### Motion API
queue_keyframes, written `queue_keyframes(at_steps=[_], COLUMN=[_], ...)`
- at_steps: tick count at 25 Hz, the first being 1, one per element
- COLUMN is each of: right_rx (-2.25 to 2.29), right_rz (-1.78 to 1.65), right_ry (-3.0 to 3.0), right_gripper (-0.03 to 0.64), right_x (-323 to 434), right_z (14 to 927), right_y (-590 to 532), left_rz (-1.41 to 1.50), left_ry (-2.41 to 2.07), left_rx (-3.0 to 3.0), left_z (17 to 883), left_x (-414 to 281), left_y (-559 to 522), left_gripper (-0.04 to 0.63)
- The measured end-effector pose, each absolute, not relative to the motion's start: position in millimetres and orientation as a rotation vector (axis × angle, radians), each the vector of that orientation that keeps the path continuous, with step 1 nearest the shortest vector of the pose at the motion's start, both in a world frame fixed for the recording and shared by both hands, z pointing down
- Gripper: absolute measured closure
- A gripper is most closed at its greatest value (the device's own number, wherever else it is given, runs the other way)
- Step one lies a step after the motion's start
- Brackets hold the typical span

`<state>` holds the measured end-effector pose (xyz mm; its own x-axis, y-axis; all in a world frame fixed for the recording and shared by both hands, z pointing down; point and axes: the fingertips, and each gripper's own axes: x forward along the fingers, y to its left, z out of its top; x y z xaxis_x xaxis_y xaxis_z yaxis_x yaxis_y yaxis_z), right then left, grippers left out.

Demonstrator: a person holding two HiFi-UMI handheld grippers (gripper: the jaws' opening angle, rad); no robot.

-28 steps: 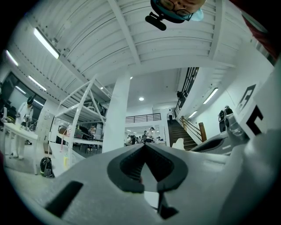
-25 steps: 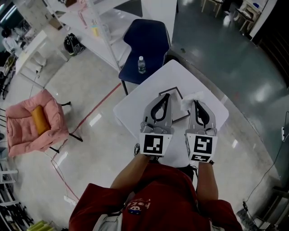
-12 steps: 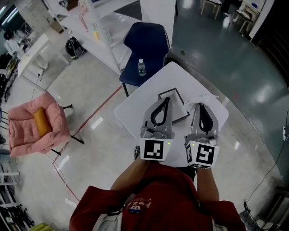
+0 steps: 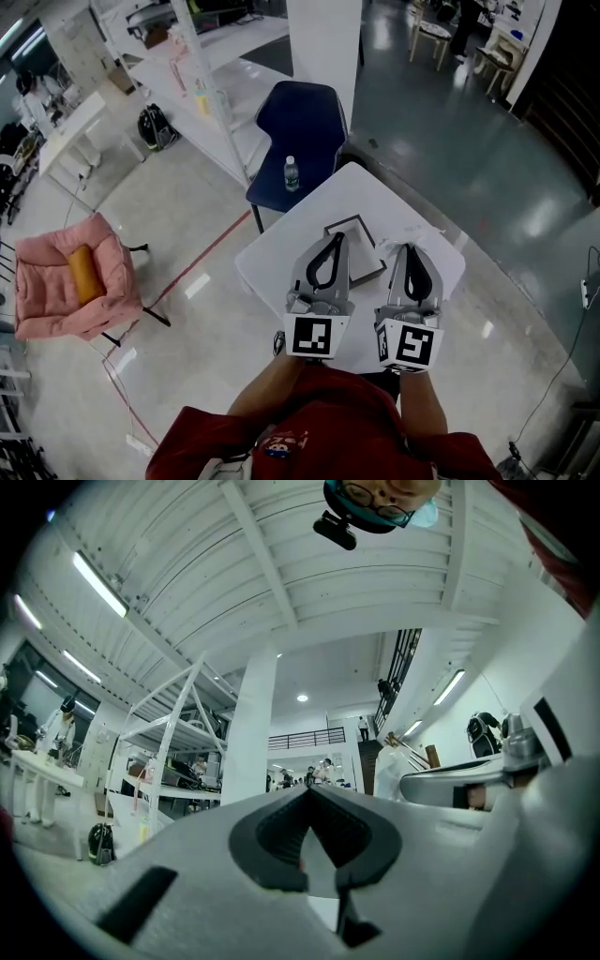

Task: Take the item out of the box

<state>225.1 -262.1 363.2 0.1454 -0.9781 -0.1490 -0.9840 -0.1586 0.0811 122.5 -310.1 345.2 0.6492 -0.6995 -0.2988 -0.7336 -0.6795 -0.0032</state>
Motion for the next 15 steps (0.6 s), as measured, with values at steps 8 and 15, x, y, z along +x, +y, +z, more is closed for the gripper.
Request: queue_keyframes(at_steps=[8, 15], right_rx=[-2.356, -2.347], right_rz=[0.274, 0.272], right_ry=[2.014, 2.018], right_gripper=[0.615, 0.615], right_x=[226, 235], right_z=[355, 350], right_y=[-256, -252], left_rz=[0.421, 0.412], left_ry=[1.177, 1.156], left_rx=[-2.743, -2.742], left_z=[341, 333], left_x=[128, 139], left_y=[-303, -299], left_gripper=[0.594, 0.594])
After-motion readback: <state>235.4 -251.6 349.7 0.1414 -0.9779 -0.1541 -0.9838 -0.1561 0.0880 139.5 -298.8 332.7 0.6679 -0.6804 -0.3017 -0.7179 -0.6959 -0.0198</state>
